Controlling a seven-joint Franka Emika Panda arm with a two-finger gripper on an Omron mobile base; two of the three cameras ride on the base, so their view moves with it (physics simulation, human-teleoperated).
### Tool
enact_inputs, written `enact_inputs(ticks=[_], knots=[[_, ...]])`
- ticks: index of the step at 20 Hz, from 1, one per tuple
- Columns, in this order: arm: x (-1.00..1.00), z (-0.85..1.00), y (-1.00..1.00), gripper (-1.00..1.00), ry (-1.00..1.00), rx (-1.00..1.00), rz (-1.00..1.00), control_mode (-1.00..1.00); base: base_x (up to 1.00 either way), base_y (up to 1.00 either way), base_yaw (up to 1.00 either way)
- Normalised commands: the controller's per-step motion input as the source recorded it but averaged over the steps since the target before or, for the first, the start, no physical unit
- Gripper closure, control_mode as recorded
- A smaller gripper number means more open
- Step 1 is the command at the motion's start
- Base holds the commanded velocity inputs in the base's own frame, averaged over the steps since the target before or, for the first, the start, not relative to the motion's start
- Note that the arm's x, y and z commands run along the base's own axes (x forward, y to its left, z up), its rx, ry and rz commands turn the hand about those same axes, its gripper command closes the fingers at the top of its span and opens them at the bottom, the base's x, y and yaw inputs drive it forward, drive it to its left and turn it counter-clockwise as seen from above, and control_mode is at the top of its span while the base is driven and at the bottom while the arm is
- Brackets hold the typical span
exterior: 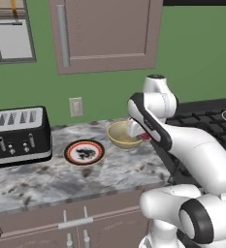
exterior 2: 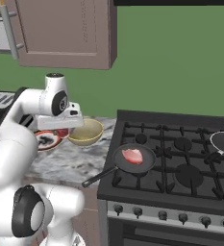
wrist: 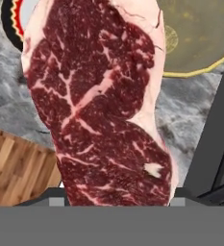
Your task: Place one of the steaks on the plate and the other in the bowl. Then place the bowl in the fridge.
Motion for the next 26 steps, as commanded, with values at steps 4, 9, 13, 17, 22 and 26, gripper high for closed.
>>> enact_inputs(ticks=[4,9,13,17,22,26], knots=[[0.36,-0.12,0.01,1.0,-0.04,0.0,0.0,-1.0,0.0,0.0,0.0],[0.54,-0.15,0.0,1.0,-0.05,0.0,0.0,-1.0,0.0,0.0,0.0],[0.46,-0.25,-0.09,1.0,-0.01,0.06,0.0,-1.0,0.0,0.0,0.0],[0.72,-0.21,0.0,1.0,0.02,0.0,0.0,-1.0,0.0,0.0,0.0],[0.74,-0.25,0.0,1.0,0.0,0.0,0.0,-1.0,0.0,0.0,0.0],[0.74,-0.28,0.0,1.0,0.01,0.0,0.0,-1.0,0.0,0.0,0.0]])
